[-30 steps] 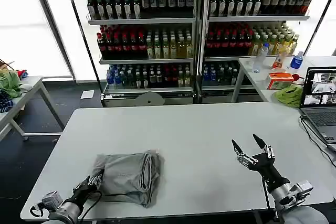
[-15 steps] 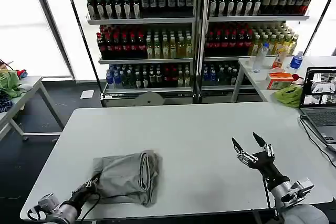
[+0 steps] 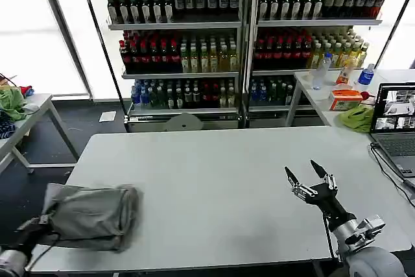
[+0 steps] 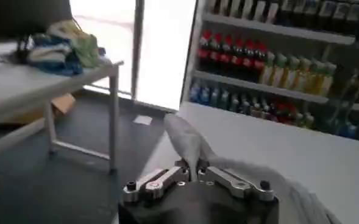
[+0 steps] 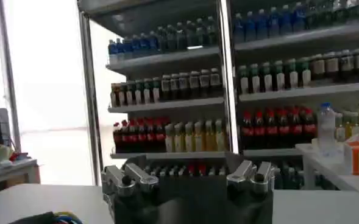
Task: Fold and organize the clothes.
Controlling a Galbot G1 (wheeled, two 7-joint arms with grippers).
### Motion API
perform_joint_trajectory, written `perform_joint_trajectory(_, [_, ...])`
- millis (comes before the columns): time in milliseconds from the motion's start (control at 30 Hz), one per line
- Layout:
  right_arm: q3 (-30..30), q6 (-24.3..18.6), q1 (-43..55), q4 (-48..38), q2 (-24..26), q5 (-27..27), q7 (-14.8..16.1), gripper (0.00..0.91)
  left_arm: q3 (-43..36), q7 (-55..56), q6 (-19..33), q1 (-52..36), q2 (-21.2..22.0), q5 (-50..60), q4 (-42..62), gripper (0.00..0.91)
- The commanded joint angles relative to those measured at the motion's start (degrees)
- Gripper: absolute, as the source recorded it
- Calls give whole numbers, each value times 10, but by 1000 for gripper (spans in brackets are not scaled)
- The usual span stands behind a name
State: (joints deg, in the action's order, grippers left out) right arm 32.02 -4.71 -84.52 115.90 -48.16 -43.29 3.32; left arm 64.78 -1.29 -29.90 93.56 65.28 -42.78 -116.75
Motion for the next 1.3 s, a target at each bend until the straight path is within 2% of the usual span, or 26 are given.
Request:
perform_joint_trajectory(33, [-1, 1, 6, 1, -2, -7, -1, 907, 186, -24, -26, 58, -164, -24, -4, 20])
perform_joint_trajectory(167, [0, 0, 2, 3, -3, -2, -1, 907, 180, -6, -31, 63, -174, -36, -47, 20])
perform_joint_trajectory(300, [0, -2, 0, 9, -17, 14, 4, 907, 99, 32, -31, 59, -134, -16, -118, 20])
perform_joint_trajectory(333, [-1, -3, -3, 10, -23, 19, 5, 907, 34, 51, -32, 50, -119, -8, -146, 20])
perform_joint_trajectory(367, [-1, -4, -4, 9, -25, 21, 5, 907, 4, 64, -32, 42, -113, -5, -156, 20])
perform_joint_trajectory(400, [-4, -7, -5, 6, -31, 27, 6, 907, -75, 123, -32, 22, -104, 9, -171, 20])
perform_joint_trajectory(467, [-6, -10, -5, 3, -43, 35, 6, 907, -192, 171, -32, -4, -94, 28, -179, 20])
perform_joint_trajectory(500, [-8, -10, -5, 3, -47, 37, 6, 907, -223, 179, -32, -13, -88, 30, -179, 20])
perform_joint_trajectory(567, [-10, -11, -7, 0, -58, 40, 6, 907, -361, 216, -32, -31, -58, 39, -165, 20])
perform_joint_trajectory(667, [-10, -16, -11, -10, -65, 40, 7, 907, -496, 254, -31, -67, -13, 5, -111, 20])
perform_joint_trajectory(700, [-10, -17, -11, -13, -65, 41, 7, 907, -510, 276, -31, -75, 1, -8, -101, 20])
perform_joint_trajectory(767, [-12, -19, -13, -23, -67, 42, 7, 907, -575, 328, -32, -147, 35, -115, -62, 20])
perform_joint_trajectory(900, [-19, -17, -13, -34, -78, 50, 6, 907, -624, 348, -32, -249, 85, -154, -7, 20])
perform_joint_trajectory(967, [-25, -14, -12, -38, -82, 59, 3, 907, -645, 360, -32, -295, 105, -212, 17, 20])
perform_joint_trajectory(1067, [-35, 6, -8, -37, -93, 74, -5, 907, -666, 368, -32, -343, 125, -227, 54, 10])
perform_joint_trajectory(1100, [-40, 24, -6, -35, -99, 86, -10, 907, -670, 370, -32, -359, 130, -227, 63, 20])
perform_joint_trajectory(1133, [-44, 35, -5, -32, -102, 90, -11, 907, -671, 369, -32, -368, 135, -229, 69, 121])
perform_joint_trajectory(1167, [-52, 45, -1, -30, -102, 92, -13, 907, -670, 364, -32, -376, 137, -235, 72, 292])
perform_joint_trajectory(1200, [-59, 67, 2, -27, -100, 92, -17, 907, -668, 359, -32, -381, 137, -239, 72, 746])
perform_joint_trajectory(1233, [-66, 79, 6, -25, -97, 87, -20, 907, -666, 349, -32, -384, 136, -239, 68, 907])
perform_joint_trajectory(1300, [-84, 101, 17, -24, -84, 74, -20, 907, -664, 337, -32, -384, 129, -240, 57, 907])
